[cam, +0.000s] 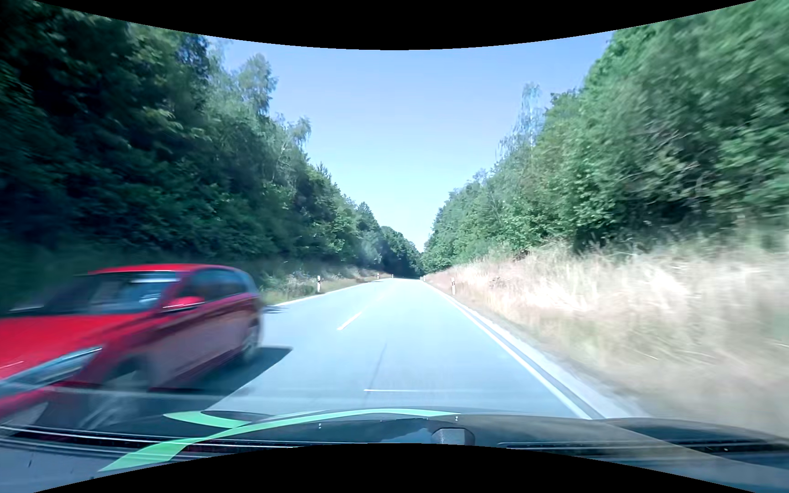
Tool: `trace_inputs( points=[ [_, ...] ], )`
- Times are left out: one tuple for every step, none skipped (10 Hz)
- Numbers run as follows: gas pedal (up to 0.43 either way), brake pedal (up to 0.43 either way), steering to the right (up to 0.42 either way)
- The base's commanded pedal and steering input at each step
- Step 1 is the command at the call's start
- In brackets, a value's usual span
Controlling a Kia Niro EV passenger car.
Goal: Follow the waypoints while adhering to traffic rules and regulations
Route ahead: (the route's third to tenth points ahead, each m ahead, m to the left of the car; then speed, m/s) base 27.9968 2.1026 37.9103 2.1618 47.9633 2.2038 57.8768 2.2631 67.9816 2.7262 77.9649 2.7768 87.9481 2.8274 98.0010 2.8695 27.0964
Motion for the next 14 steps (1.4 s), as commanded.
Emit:
trace_inputs(
  points=[
    [0.390, 0.000, -0.008],
    [0.398, 0.000, -0.007],
    [0.398, 0.000, -0.007],
    [0.350, 0.000, -0.006],
    [0.280, 0.000, -0.006],
    [0.260, 0.000, -0.005],
    [0.248, 0.000, -0.006],
    [0.240, 0.000, -0.006],
    [0.189, 0.000, -0.006],
    [0.169, 0.000, -0.006],
    [0.169, 0.000, -0.004],
    [0.169, 0.000, -0.002],
    [0.169, 0.000, -0.001],
    [0.169, 0.000, -0.001]
  ],
)
